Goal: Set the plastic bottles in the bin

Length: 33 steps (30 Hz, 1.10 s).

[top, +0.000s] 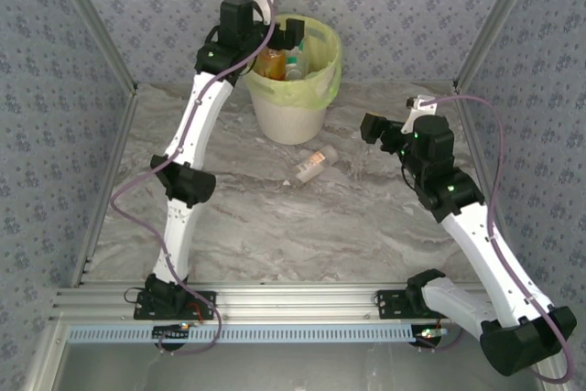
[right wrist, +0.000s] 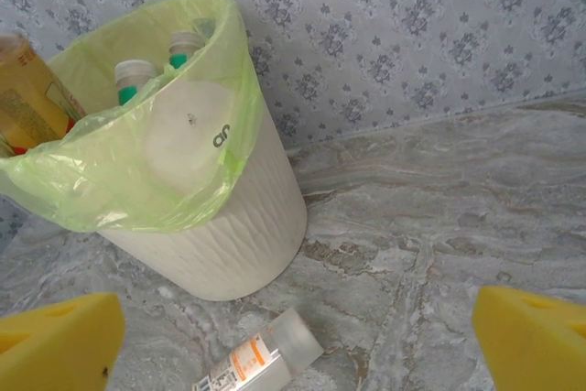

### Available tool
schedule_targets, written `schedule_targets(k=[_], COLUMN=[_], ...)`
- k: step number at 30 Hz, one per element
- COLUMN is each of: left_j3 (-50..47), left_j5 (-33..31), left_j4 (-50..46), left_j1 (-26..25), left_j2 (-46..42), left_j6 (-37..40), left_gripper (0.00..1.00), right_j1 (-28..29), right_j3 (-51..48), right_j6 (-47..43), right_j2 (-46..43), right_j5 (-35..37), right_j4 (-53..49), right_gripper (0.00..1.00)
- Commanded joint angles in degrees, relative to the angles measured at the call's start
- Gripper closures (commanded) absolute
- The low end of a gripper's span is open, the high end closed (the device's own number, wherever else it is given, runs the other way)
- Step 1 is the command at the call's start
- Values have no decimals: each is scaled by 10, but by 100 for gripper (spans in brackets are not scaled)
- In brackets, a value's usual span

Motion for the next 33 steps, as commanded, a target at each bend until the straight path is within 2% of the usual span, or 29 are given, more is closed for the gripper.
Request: schedule_targets(k=[1, 3, 5, 10, 12, 16, 18, 21, 24, 27, 30, 33], left_j3=[24, 24, 27, 43, 43, 42, 39, 37, 35, 21, -54, -260], left_j5=[14, 45, 61, 33, 16, -30, -12, 51, 48, 40, 35, 25], left_j4=[125, 171, 196, 158, 119, -21, -98, -197, -272, -307, -293, -175], left_j1=[-1, -3, -12, -11, -3, 9, 10, 4, -15, -41, -70, -93], left_j2=[30, 39, 44, 16, -9, -66, -89, -111, -126, -143, -177, -272], left_j6=[-57, -103, -116, -102, -104, -106, -85, -43, -12, 19, 48, 62], left_gripper=[1, 0, 0, 1, 1, 0, 1, 0, 0, 1, 1, 1], right_j1=[-4, -3, -3, -4, -3, -3, -1, -1, -1, -2, -2, -2], right_j3=[-9, -10, -10, -6, -5, -2, -1, 3, 11, 19, 10, -3], right_j6=[25, 27, 27, 21, 12, 5, 5, 5, 16, 53, 88, 152], right_j2=[8, 12, 16, 23, 29, 51, 61, 73, 84, 104, 120, 137], right_j5=[-12, -12, -11, -21, -42, -87, -97, -104, -93, -64, -59, -49], right_j4=[2, 4, 4, 3, 8, 20, 26, 32, 24, -5, -10, -9], right_gripper=[0, 0, 0, 0, 0, 1, 2, 2, 2, 0, 0, 0])
